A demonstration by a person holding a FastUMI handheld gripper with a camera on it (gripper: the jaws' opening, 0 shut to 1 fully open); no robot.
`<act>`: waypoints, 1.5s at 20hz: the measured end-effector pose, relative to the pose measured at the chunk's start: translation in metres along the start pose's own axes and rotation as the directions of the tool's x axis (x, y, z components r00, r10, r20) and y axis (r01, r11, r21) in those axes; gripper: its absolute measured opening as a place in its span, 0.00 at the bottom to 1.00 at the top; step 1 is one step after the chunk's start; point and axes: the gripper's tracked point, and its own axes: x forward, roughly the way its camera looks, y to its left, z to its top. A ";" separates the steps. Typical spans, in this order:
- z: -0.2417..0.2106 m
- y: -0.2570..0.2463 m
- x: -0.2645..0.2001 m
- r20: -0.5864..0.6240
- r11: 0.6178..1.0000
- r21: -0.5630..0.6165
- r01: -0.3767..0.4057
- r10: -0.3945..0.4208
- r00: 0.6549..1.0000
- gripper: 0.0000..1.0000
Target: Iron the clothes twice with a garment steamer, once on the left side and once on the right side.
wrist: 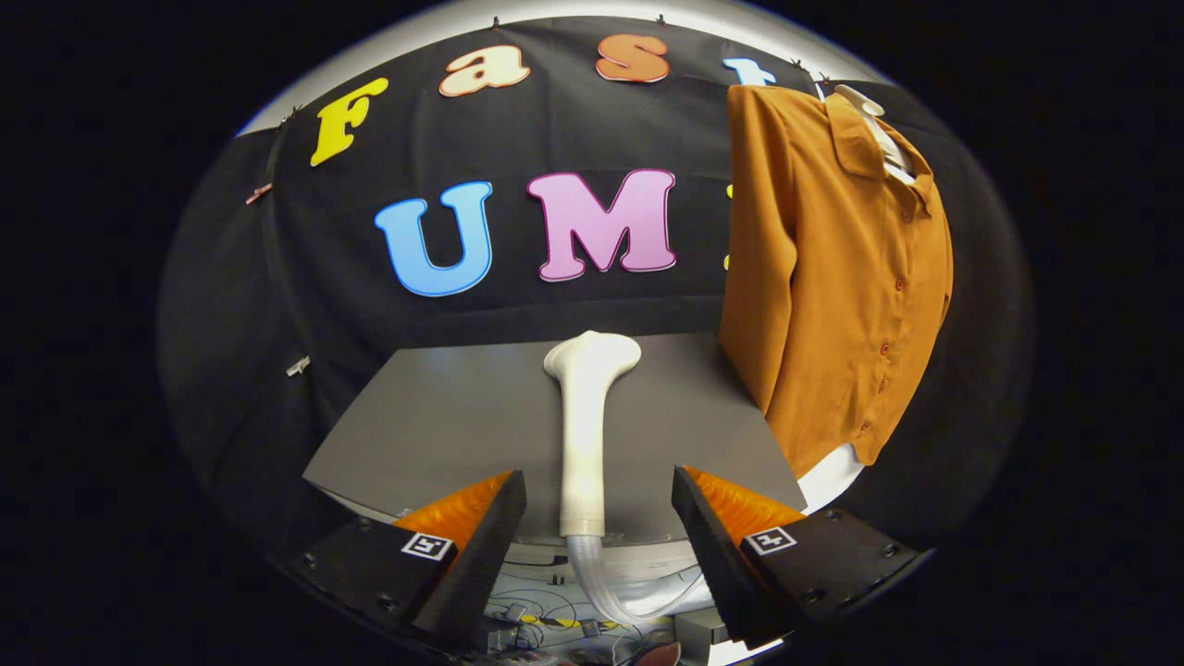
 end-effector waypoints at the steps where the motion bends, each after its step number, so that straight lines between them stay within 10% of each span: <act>1: -0.007 0.001 0.009 -0.022 1.000 -0.013 0.008 -0.008 1.000 0.98; 5: -0.030 0.009 0.044 -0.082 0.999 -0.036 0.004 -0.007 0.997 0.98; 15: -0.037 0.011 0.067 -0.070 0.999 -0.051 -0.004 0.001 0.998 0.25; 30: 0.045 -0.015 -0.070 0.371 0.999 -0.002 -0.055 0.052 0.927 0.24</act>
